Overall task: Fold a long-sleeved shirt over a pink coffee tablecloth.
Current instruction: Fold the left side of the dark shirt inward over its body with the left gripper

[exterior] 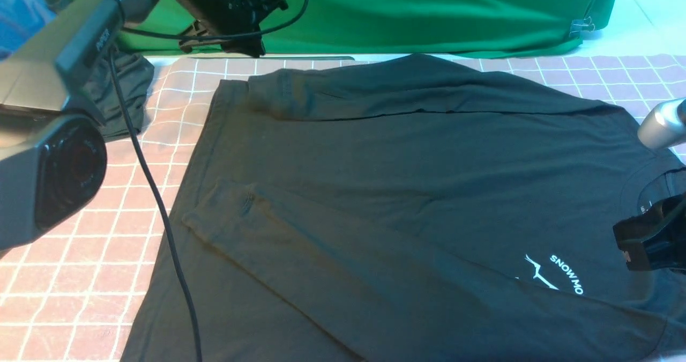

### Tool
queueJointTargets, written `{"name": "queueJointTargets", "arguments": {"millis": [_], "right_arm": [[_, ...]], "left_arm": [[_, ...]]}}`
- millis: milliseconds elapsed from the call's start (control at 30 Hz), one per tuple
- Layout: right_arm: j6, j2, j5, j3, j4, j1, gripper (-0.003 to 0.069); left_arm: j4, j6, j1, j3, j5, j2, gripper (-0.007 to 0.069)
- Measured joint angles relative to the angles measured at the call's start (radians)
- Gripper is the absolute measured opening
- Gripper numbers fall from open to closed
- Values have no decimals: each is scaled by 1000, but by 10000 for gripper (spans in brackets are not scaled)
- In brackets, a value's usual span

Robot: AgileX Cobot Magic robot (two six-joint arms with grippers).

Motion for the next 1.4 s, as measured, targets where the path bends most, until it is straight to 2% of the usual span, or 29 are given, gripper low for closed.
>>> {"name": "queueJointTargets", "arguments": {"millis": [267,533,633,867,900,933,1000,1067,1233,1300,1400], "right_arm": [[0,0,0,0,0,0,56],[0,0,1,0,0,0,63],[0,0,1,0,0,0,67],[0,0,0,0,0,0,70],[0,0,0,0,0,0,70],[0,0,0,0,1,0,70],[0,0,0,0,2,0,70],[0,0,0,0,2,0,70],[0,0,0,0,3,0,70],[0,0,0,0,3,0,70],[0,0,-4,0,3,0,70]], "left_arm": [[46,15,-18,0,137,-20,27],[128,-78,-20,19,151,1,36],[151,-85,-20,20,129,22,78],[143,-84,-19,21,33,100,369],[143,-84,-19,21,29,104,377],[142,-82,-19,21,14,114,427],[142,-70,-19,21,-10,131,479],[140,-58,-19,21,-32,138,506],[134,-53,-19,21,-84,143,514],[134,-53,-19,21,-95,145,483],[134,-53,-19,21,-105,149,371]]}}
